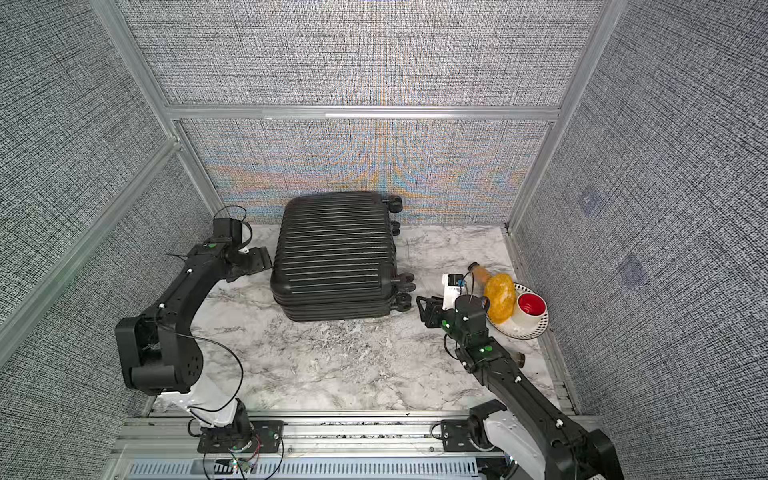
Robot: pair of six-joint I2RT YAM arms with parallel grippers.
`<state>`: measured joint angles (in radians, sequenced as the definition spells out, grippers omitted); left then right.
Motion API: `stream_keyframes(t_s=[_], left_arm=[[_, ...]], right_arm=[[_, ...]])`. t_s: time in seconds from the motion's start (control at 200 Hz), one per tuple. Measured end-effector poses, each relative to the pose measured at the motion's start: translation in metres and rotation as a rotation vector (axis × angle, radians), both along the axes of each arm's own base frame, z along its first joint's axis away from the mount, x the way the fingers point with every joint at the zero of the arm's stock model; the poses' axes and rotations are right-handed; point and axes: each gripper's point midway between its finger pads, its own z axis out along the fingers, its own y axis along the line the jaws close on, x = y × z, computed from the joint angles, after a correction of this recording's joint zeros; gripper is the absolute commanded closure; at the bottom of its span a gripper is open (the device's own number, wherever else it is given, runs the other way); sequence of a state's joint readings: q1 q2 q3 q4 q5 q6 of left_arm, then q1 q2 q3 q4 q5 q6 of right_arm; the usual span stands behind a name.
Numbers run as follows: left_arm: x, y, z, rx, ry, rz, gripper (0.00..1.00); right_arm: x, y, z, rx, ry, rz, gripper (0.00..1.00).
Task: Open the suitcase zippers
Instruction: Adjust the suitcase at the center of the board.
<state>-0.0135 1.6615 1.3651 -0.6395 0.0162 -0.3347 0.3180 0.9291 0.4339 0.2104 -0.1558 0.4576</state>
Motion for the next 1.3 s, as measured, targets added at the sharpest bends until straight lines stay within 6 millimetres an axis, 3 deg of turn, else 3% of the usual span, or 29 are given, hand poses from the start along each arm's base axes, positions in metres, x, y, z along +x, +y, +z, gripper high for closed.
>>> stream_keyframes(t_s=[0.14,0.385,0.515,0.766,0.856,0.981,1.106,1.151,1.301], left_arm=[[-0.023,-0.032,-0.009,-0.029,0.027,-0.101,0.10],[-0.074,-0.115,-0.012,-0.084,0.007,-0.319,0.10],[-0.095,-0.166,-0.009,-0.123,-0.021,-0.443,0.10],[-0.148,-0.284,0.000,-0.170,-0.073,-0.759,0.10],[-0.172,-0.310,0.004,-0.180,-0.099,-0.872,0.13],[-0.190,-0.301,0.033,-0.195,-0.202,-0.914,0.13],[-0.182,-0.270,0.086,-0.160,-0.400,-0.853,0.07],[-0.165,-0.251,0.104,-0.136,-0.453,-0.775,0.05],[-0.077,-0.175,0.137,-0.015,-0.494,-0.453,0.00]], right_arm=[[0.002,-0.007,0.005,0.003,-0.013,-0.043,0.46],[0.005,-0.026,0.009,-0.018,-0.014,-0.134,0.45],[0.007,-0.033,0.017,-0.011,-0.027,-0.170,0.45],[-0.001,-0.044,0.017,0.009,-0.020,-0.226,0.45],[-0.006,-0.048,0.015,0.027,-0.005,-0.248,0.45],[-0.015,-0.059,0.016,0.063,0.009,-0.309,0.42],[-0.023,-0.072,0.031,0.094,-0.018,-0.373,0.12],[-0.024,-0.075,0.038,0.100,-0.024,-0.388,0.02],[-0.012,-0.076,0.059,0.109,-0.002,-0.400,0.02]])
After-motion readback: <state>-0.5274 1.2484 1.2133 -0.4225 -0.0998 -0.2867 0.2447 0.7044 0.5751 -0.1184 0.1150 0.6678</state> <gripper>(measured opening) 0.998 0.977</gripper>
